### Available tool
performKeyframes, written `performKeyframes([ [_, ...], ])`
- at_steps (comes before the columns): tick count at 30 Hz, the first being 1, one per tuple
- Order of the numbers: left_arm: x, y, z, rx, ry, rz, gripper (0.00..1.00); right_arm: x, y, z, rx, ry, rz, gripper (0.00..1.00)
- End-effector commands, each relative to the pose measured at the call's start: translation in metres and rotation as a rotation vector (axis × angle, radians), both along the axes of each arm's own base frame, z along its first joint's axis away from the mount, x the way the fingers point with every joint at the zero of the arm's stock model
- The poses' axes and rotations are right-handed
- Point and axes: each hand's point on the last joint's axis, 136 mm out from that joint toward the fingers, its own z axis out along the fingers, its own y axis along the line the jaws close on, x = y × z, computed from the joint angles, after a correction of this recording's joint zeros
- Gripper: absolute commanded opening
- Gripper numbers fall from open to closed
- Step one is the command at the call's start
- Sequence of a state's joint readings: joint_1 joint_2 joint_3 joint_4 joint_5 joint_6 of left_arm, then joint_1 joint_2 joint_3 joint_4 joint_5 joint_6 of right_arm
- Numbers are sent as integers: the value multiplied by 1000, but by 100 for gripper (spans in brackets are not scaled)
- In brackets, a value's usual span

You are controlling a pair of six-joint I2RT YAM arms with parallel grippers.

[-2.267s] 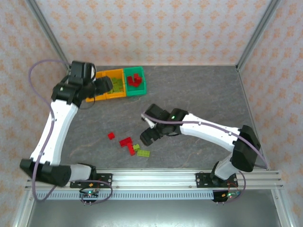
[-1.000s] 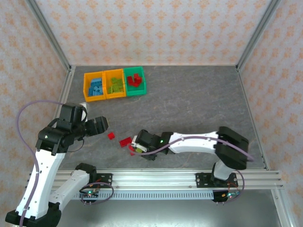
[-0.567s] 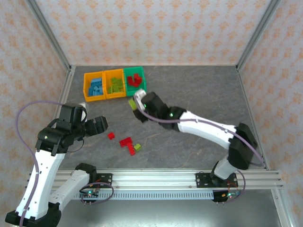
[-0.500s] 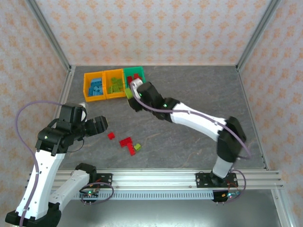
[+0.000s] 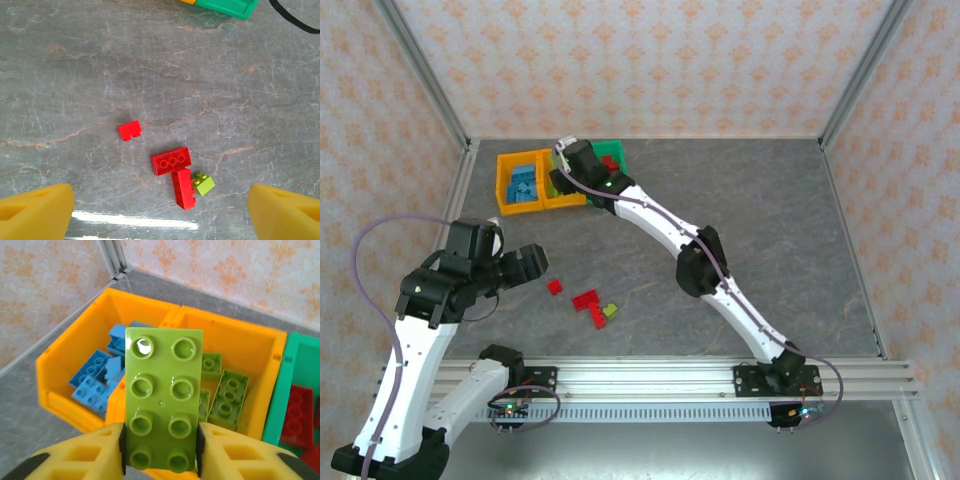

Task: Sort the legos into containers by color

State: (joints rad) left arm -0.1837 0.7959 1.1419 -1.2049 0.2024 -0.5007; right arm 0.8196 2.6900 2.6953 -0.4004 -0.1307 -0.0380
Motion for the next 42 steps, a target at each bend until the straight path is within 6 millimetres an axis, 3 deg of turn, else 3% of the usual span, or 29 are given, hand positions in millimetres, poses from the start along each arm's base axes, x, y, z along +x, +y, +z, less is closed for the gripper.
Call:
performKeyframes([
  [1,-5,0,-3,1,44,5,90,15,2,21,51,-81,-1,52],
  [4,-3,-2,-2,2,59,-5,90,16,7,28,73,-117,22,73],
  [10,7,-5,-6,-15,68,4,90,-7,-5,45,45,-17,55,77],
  [14,15,-5,-2,-16,43,13,90,-42,-32,56,-14,114,69,77],
  [20,13,3,-2,34,45,21,91,-114,-81,63,-3,292,95,78],
  [29,14,4,-6,58,60,0,91,-253,-159,2,-214,325,245,78],
  [33,14,3,-11,52,67,5,91,-305,-181,-33,-386,333,342,78],
  [36,15,2,-14,44,69,11,91,-331,-182,-56,-462,317,409,78],
  [42,14,3,-17,45,77,17,91,-339,-161,-87,-488,353,448,76],
])
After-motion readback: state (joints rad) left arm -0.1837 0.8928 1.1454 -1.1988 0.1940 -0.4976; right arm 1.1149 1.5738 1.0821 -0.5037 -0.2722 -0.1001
